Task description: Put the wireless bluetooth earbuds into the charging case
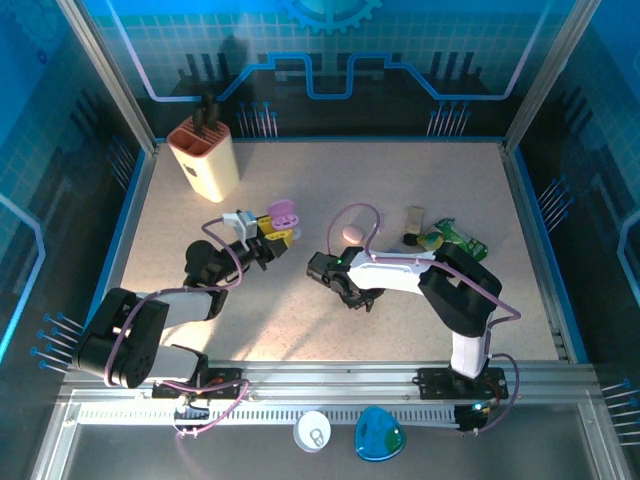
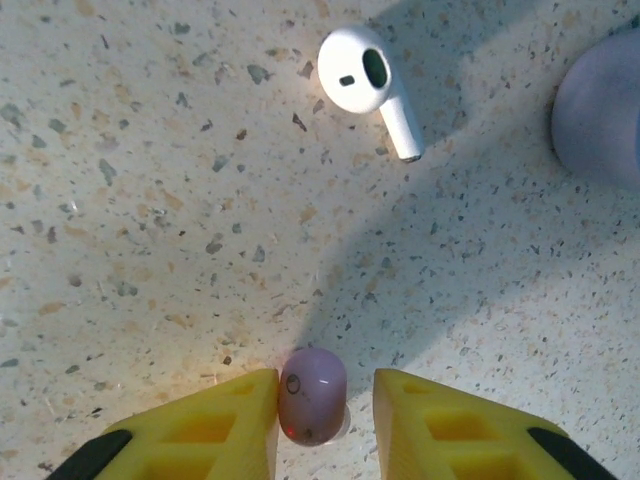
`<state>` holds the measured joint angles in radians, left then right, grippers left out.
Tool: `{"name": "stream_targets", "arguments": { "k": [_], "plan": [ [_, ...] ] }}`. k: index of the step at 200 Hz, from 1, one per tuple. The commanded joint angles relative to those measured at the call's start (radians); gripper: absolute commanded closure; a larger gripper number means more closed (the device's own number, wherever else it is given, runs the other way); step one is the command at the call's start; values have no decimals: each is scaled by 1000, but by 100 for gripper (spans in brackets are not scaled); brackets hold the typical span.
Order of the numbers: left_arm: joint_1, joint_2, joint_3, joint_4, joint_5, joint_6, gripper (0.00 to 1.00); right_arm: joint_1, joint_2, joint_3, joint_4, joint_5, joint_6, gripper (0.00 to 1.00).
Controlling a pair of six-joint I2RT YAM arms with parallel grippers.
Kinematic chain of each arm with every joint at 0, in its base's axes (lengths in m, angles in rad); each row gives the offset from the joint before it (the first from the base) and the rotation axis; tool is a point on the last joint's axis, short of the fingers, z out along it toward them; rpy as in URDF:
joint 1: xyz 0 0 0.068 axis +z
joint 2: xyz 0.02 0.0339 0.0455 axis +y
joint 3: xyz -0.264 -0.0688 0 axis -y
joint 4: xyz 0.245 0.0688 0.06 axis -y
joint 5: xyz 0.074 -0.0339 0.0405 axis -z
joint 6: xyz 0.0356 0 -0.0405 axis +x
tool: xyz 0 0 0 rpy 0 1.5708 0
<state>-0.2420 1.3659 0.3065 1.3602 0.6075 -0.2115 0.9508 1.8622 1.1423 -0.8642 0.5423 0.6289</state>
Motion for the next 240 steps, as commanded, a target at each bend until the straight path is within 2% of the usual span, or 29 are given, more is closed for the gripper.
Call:
{"name": "stream_targets", "arguments": {
  "k": [1,56,95,129,159,210,240],
  "plan": [
    [8,-10,8,42,26,-10,64,11,-6,-12,-20,13,20,71],
    [9,-10,9,42,31,-15,64,8,10,-3,-13,23,4,78],
    [8,-1,9,41,38,-10,65,3,-50,-14,-10,35,1,80],
    [-9,17,14,42,36,6,66,-13,-192,-36,33,21,-25,79],
    [-43,37,28,41,13,30,66,-26,-363,-69,135,-42,-48,78],
    [-118,78,60,40,-76,95,66,-98,-665,-159,363,-264,-56,78],
    [-181,118,86,41,-146,148,66,-133,-781,-183,459,-353,-89,78]
  ]
}}
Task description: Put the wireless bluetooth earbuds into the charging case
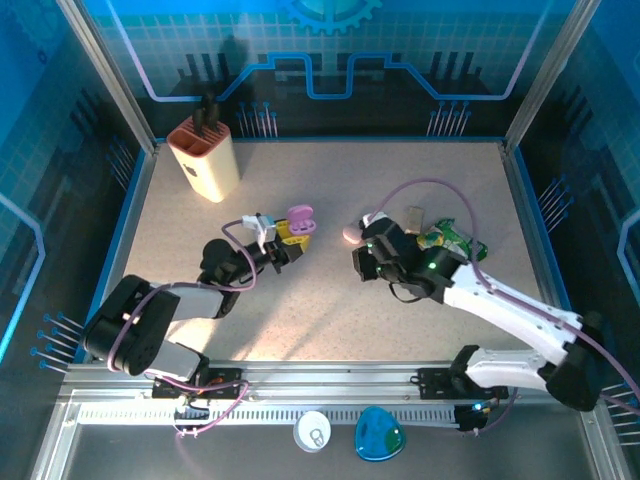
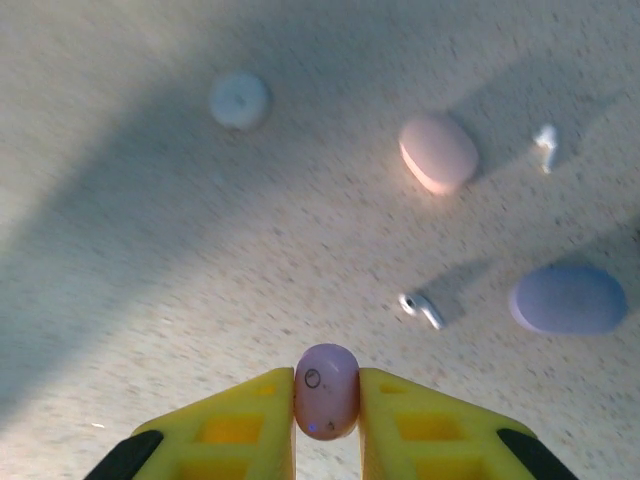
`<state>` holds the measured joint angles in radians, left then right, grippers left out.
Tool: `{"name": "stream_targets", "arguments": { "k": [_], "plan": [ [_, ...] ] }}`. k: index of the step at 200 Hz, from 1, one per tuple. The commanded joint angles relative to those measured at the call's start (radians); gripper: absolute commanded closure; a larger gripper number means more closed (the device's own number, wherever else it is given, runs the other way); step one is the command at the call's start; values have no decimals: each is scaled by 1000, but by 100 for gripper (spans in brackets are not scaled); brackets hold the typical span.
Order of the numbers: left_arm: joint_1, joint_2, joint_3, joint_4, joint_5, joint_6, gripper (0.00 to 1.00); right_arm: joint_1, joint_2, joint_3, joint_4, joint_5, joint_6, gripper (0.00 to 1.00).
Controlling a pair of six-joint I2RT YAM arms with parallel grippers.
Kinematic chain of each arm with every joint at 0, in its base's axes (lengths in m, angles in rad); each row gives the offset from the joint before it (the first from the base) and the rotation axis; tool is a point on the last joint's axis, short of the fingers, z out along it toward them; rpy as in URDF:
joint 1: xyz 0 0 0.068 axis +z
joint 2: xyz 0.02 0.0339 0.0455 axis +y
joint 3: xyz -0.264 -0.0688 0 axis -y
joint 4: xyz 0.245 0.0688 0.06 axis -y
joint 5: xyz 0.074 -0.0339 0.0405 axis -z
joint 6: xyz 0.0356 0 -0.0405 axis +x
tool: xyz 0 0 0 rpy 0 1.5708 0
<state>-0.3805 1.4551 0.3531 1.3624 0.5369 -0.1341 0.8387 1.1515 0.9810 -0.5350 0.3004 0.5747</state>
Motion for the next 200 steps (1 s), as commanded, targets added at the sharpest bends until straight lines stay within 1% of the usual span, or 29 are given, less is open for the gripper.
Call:
{"name": "stream_targets", "arguments": {
  "k": [1,40,91,148,200],
  "plan": [
    [-46,30,41,39,-77,73,66,-23,-73,-22,132,-114,-36,78],
    [-126,78,89,38,-135,136,66,-29,-105,-17,237,-194,-87,78],
    [-201,126,129,38,-164,172,66,-29,-51,21,307,-236,-109,78],
    [-237,136,129,38,-183,195,66,-30,3,48,328,-238,-120,78],
    [-255,148,130,38,-180,204,66,-47,28,56,328,-232,-124,79]
  ]
}}
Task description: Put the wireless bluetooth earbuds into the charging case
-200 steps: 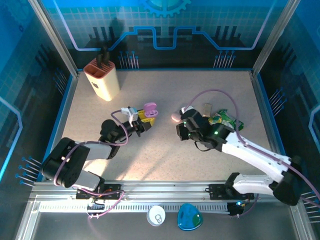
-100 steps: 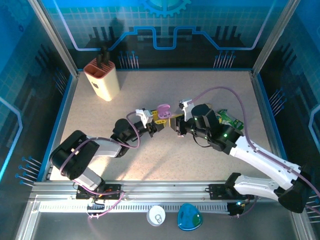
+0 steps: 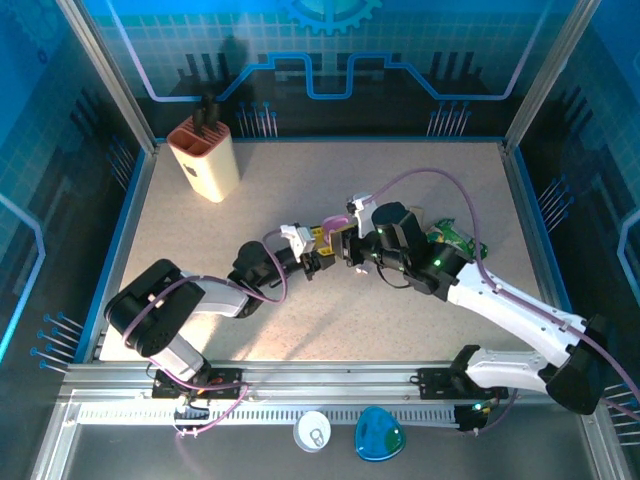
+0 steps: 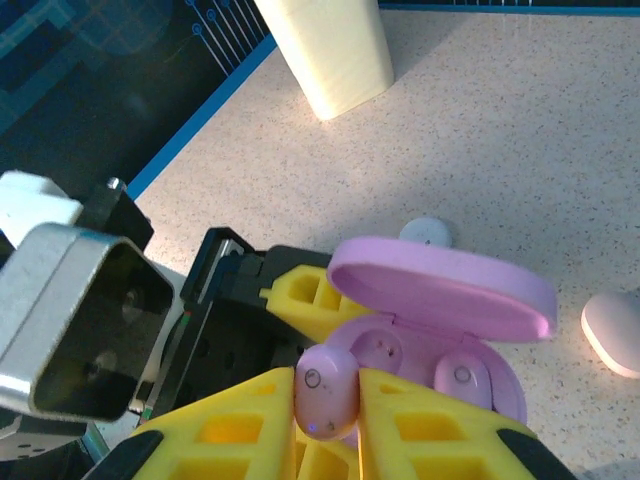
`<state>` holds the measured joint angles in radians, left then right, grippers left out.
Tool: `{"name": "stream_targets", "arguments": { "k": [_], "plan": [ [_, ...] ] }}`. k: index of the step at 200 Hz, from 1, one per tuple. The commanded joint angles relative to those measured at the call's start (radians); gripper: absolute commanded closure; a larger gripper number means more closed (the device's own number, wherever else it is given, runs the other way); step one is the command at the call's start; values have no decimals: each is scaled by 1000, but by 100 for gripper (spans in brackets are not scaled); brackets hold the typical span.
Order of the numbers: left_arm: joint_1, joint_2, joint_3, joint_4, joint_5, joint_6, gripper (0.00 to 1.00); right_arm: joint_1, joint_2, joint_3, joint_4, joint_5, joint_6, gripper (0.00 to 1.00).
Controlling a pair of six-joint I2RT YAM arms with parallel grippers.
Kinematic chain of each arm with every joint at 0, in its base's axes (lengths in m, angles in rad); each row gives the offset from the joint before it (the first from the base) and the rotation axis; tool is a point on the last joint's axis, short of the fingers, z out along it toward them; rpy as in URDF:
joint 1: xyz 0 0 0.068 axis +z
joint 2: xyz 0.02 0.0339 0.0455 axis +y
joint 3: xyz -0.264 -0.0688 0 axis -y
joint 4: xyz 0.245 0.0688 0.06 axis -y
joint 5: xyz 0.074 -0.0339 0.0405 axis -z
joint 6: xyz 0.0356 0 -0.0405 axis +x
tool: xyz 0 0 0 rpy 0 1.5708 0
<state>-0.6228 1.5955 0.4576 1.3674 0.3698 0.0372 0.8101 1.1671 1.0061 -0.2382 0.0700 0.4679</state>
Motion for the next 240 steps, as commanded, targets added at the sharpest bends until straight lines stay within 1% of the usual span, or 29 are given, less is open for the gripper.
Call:
{"name": "stream_targets", "arguments": {
  "k": [1,54,107,147,159,173,191,221,240],
  "plan": [
    [-13,7,26,33,-12,33,66,-18,12,32,31,-1,-16,79],
    [-15,2,32,33,-14,28,66,-28,41,18,39,-6,-7,79],
    [-15,15,36,33,-35,19,66,-36,61,4,44,-39,21,79],
    [-15,31,44,35,-45,13,66,-38,67,-2,29,-60,42,77],
    [-15,31,46,34,-47,14,66,-39,61,-3,22,-48,44,74],
    [-15,29,44,35,-49,16,66,-41,46,-4,15,-28,40,67],
    [-15,22,38,34,-52,19,66,-47,17,2,0,-15,30,61],
    [-15,5,14,35,-73,36,66,-57,-44,13,-5,-39,-14,54],
    [-15,-8,-3,33,-78,56,67,-71,-55,43,-33,-39,-43,53]
  ]
}}
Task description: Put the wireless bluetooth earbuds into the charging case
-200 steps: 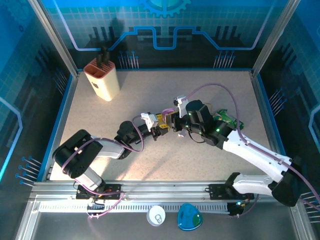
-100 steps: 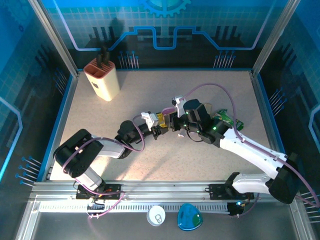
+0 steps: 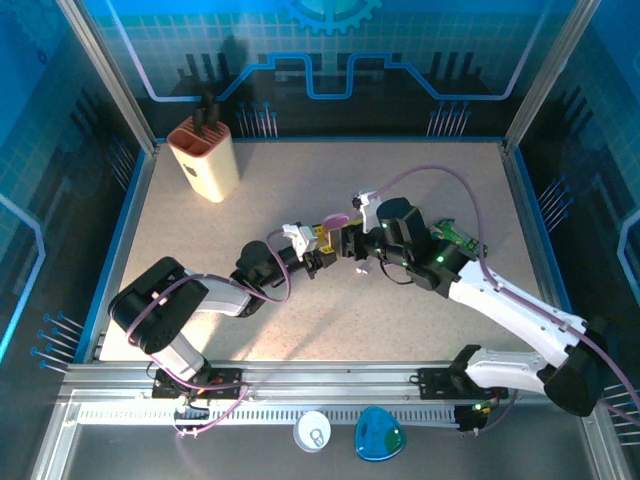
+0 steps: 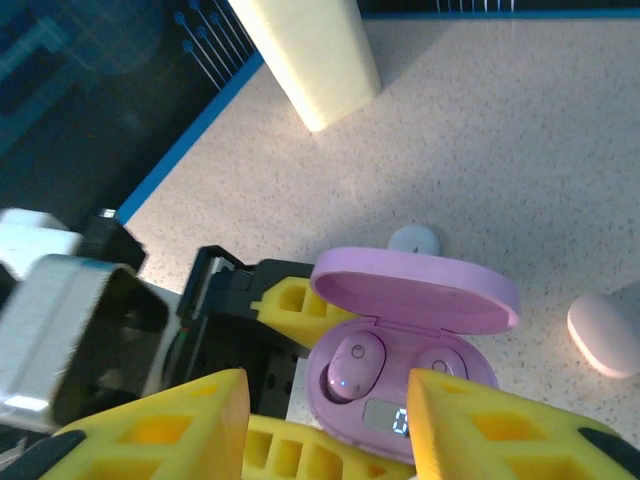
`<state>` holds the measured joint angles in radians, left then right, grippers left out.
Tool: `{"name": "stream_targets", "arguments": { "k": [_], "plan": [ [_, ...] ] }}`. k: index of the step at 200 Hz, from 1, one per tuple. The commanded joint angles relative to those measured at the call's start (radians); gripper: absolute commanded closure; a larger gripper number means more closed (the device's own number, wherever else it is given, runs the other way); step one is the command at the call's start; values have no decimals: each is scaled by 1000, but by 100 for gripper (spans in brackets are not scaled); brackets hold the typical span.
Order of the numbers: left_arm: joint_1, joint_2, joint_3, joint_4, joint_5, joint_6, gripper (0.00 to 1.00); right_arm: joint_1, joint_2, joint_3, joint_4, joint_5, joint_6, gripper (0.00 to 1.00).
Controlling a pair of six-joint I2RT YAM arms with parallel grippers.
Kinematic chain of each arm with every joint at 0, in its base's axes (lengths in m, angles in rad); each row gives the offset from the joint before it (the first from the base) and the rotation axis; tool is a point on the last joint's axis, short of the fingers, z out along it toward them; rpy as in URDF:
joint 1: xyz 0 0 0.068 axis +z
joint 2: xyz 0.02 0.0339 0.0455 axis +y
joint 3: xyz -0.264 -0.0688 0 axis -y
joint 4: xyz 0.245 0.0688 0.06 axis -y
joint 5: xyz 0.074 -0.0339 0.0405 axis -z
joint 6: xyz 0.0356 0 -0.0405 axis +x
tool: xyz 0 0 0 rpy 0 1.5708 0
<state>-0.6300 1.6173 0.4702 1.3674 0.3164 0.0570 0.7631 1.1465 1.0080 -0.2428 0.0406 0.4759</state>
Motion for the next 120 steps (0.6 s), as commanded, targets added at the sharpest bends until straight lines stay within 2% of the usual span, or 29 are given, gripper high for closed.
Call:
{"name": "stream_targets", "arguments": {
  "k": [1,38,86,120],
  "plan": [
    [-8,-31,-16,33,-24,37,67,-26,-35,43,-30,-11,-53,53],
    [-9,-46,-24,33,-9,62,67,-77,9,118,-73,-40,-62,53],
    [-9,-58,-40,33,8,81,67,-120,191,287,-248,-91,-47,56],
    [-10,-71,-40,33,32,77,67,-127,253,308,-285,-111,-48,60]
  ]
}}
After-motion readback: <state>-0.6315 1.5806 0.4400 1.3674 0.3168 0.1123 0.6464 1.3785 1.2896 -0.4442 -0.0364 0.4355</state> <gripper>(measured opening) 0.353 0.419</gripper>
